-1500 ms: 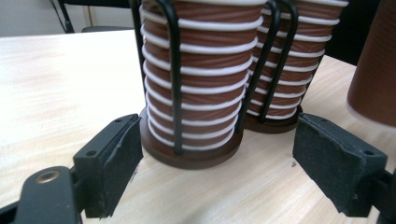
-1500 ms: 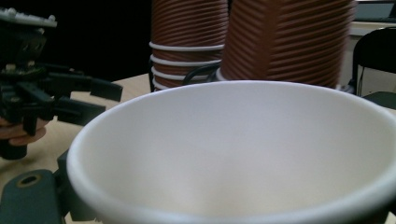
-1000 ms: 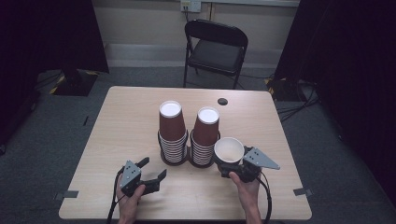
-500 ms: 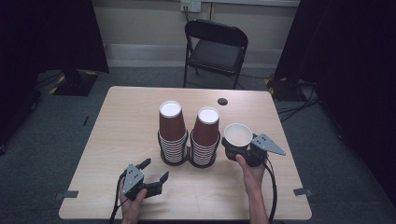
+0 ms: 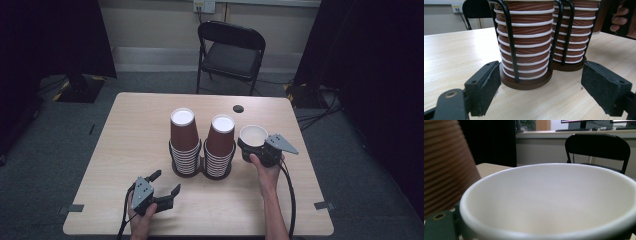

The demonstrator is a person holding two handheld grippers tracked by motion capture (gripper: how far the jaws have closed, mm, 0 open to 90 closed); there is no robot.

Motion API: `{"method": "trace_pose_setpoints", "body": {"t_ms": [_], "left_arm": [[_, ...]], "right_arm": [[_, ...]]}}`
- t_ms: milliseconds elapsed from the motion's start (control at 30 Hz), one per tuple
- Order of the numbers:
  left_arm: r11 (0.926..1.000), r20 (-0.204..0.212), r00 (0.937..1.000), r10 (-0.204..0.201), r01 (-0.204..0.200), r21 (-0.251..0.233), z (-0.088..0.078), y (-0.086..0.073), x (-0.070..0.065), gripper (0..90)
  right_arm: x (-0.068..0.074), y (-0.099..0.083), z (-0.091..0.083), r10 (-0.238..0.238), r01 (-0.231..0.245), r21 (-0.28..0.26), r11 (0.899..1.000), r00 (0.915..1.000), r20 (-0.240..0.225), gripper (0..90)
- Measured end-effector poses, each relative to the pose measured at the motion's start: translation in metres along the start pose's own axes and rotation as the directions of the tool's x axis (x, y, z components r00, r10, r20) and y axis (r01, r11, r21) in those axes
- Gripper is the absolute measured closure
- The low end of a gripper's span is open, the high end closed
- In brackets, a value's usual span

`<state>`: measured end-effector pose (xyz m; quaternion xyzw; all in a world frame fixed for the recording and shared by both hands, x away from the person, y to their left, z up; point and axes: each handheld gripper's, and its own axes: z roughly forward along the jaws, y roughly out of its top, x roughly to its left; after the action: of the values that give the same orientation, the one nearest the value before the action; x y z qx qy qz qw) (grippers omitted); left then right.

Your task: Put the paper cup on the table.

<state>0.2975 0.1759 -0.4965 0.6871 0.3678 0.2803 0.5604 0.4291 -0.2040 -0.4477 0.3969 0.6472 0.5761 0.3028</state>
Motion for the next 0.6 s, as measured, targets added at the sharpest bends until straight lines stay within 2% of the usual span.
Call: {"method": "trace_pose_setpoints", "body": {"t_ms": [100, 167, 267, 333, 467, 600], "left_arm": [[1.0, -0.003, 1.0, -0.005, 0.005, -0.009, 0.0, 0.0, 0.0, 15.9], [0.9999, -0.002, 1.0, -0.002, 0.002, -0.011, -0.001, 0.0, 0.0, 15.9], [1.0, -0.003, 1.0, 0.002, -0.002, -0.01, -0.001, 0.0, 0.0, 15.9], [0.9999, 0.001, 1.0, -0.002, 0.002, -0.014, -0.001, -0.001, 0.0, 15.9], [0.9997, 0.001, 0.9999, -0.012, 0.012, -0.019, -0.001, -0.001, 0.001, 15.9], [0.9998, 0.003, 1.0, -0.004, 0.004, -0.019, -0.002, -0.001, 0.001, 16.1]], "right_arm": [[-0.005, -0.007, 0.006, 0.006, -0.006, 0.022, 1.0, 1.0, 0.006, 9.0], [-0.004, -0.008, 0.008, 0.002, -0.002, 0.027, 1.0, 1.0, -0.008, 8.9], [-0.005, -0.011, 0.012, -0.004, 0.003, 0.041, 0.999, 0.9999, 0.01, 8.8], [-0.008, -0.014, 0.014, 0.015, -0.016, 0.051, 0.999, 0.9997, 0.018, 8.8], [-0.01, -0.02, 0.017, 0.01, -0.013, 0.082, 0.997, 0.9996, 0.028, 8.6], [-0.012, -0.024, 0.019, 0.013, -0.016, 0.092, 0.996, 0.9994, 0.033, 8.6]]}}
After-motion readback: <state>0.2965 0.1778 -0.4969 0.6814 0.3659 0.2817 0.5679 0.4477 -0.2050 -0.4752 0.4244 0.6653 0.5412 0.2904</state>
